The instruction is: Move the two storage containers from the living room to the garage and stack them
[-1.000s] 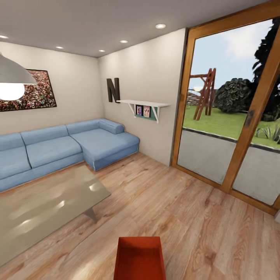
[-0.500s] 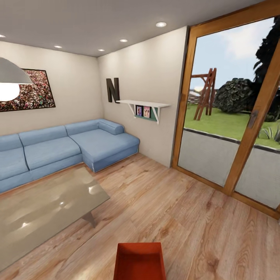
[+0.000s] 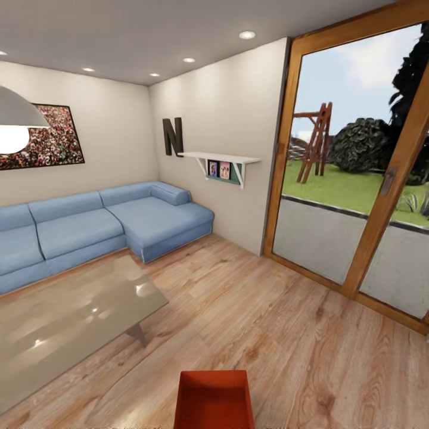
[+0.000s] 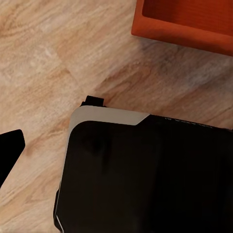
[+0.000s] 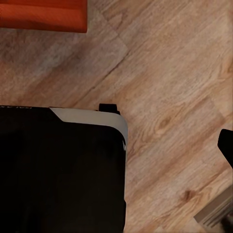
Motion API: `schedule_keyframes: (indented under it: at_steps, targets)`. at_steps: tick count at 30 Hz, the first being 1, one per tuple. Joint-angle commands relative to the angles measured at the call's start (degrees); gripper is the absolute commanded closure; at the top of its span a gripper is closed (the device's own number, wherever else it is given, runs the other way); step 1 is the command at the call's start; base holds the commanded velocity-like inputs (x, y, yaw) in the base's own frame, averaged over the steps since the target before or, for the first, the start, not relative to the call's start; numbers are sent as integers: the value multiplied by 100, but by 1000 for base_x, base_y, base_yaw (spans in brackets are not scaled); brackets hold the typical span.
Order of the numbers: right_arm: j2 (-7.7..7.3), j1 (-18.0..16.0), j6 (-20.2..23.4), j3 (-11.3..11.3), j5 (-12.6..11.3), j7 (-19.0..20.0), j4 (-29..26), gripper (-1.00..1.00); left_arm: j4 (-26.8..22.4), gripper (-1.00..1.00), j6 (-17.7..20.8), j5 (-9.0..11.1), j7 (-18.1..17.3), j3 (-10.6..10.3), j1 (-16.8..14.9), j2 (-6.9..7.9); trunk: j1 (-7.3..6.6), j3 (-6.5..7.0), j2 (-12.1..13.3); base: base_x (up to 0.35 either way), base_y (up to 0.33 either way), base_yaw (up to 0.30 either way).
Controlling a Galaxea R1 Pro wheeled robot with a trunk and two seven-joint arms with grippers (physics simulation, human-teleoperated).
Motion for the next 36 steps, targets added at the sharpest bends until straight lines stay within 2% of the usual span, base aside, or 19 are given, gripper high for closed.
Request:
schedule_keyframes:
  at_steps: [1, 36]
  targets:
    - [4, -7, -24, 47, -41, -7, 15, -100, 5, -100, -19, 36, 7, -13, -5, -1, 2, -21, -11, 0, 0, 0]
    - [-8, -7, 33, 48, -56, -7, 24, -100, 5, -100, -19, 29, 15, -13, -5, -18, 2, -344, -11, 0, 0, 0]
